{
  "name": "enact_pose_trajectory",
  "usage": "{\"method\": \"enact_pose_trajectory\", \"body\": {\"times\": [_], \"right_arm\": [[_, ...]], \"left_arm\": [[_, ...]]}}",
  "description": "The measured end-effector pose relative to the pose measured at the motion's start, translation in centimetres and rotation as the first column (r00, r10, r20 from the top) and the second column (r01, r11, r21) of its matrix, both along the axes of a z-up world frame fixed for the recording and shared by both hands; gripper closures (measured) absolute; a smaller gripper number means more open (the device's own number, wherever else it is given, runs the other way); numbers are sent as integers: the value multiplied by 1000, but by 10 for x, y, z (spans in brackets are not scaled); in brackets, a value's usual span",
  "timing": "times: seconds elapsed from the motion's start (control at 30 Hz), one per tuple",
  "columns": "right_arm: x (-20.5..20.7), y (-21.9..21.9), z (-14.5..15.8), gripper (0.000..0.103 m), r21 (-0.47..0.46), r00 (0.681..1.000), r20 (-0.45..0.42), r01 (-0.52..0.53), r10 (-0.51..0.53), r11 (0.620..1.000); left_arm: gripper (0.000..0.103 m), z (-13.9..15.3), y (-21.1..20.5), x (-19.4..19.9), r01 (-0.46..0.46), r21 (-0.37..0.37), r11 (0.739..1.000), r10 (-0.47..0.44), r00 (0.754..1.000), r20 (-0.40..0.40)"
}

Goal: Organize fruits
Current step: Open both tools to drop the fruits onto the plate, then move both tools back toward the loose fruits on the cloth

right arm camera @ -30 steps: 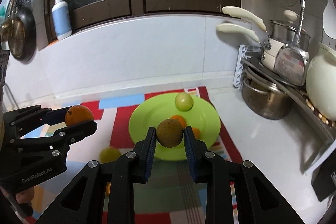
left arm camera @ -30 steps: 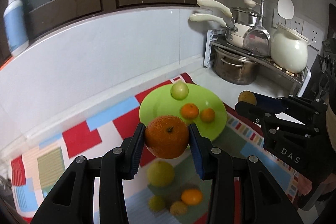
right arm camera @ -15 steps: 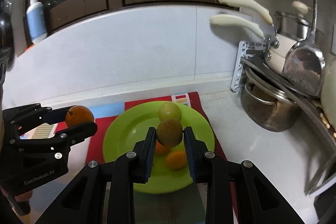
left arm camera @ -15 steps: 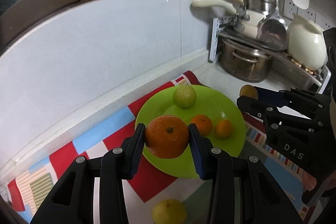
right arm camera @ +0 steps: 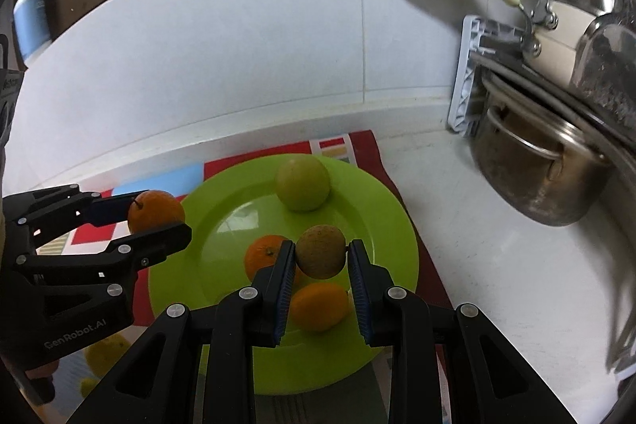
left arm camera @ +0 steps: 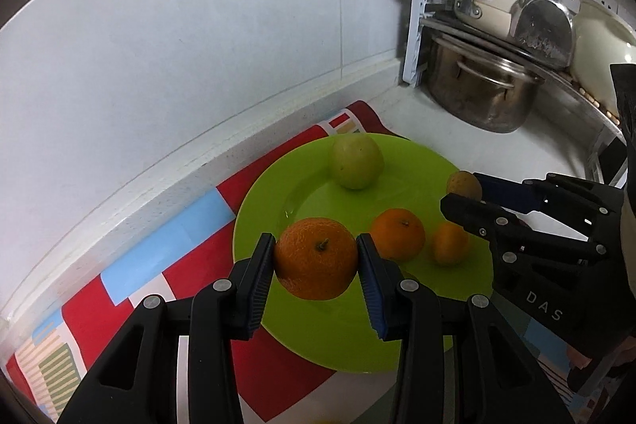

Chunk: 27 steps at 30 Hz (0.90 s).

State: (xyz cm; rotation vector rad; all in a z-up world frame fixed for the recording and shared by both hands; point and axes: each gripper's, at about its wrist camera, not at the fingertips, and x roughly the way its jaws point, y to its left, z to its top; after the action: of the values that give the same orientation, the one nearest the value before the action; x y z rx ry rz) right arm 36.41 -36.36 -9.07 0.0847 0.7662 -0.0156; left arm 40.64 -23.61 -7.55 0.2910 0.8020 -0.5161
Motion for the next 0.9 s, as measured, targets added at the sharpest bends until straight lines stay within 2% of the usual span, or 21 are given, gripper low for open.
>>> {"method": "enact_pose_trajectory", "body": {"times": [0.07, 0.13, 0.2, 0.4, 0.67, 0.73, 0.83, 0.9], "right_arm": [[1, -1, -2, 73, 3, 1000, 3, 3, -3, 1000], [1, 0, -1, 59, -2, 1000, 3, 14, -14, 1000], [-2, 1, 2, 59, -7, 1000, 9, 26, -26, 1000], [-26, 11, 16, 59, -24, 999, 44, 32, -31, 999], [-75, 31, 41, 59, -27, 995, 99, 15, -13, 1000], [-88, 37, 49, 59, -31, 993, 115, 9, -5, 999], [-105, 46, 59, 59, -33, 990, 140, 2, 3, 999], [-116, 51, 65, 54, -32, 988, 154, -1, 6, 999]], "left_arm": [[61, 0, 1, 0, 5, 1, 1000, -5, 1000, -5], [52, 1, 3, -1, 1, 1, 1000, -1, 1000, 9], [52, 7, 8, -8, -2, -2, 1000, 3, 999, 36], [37, 27, 25, -35, -30, -10, 999, 31, 993, 115], [26, 60, 55, -84, -57, -50, 997, 66, 978, 198], [20, 67, 62, -95, -58, -64, 996, 70, 974, 216], [18, 79, 73, -114, -68, -65, 996, 83, 962, 259], [17, 84, 80, -124, -71, -69, 995, 87, 958, 274]]}}
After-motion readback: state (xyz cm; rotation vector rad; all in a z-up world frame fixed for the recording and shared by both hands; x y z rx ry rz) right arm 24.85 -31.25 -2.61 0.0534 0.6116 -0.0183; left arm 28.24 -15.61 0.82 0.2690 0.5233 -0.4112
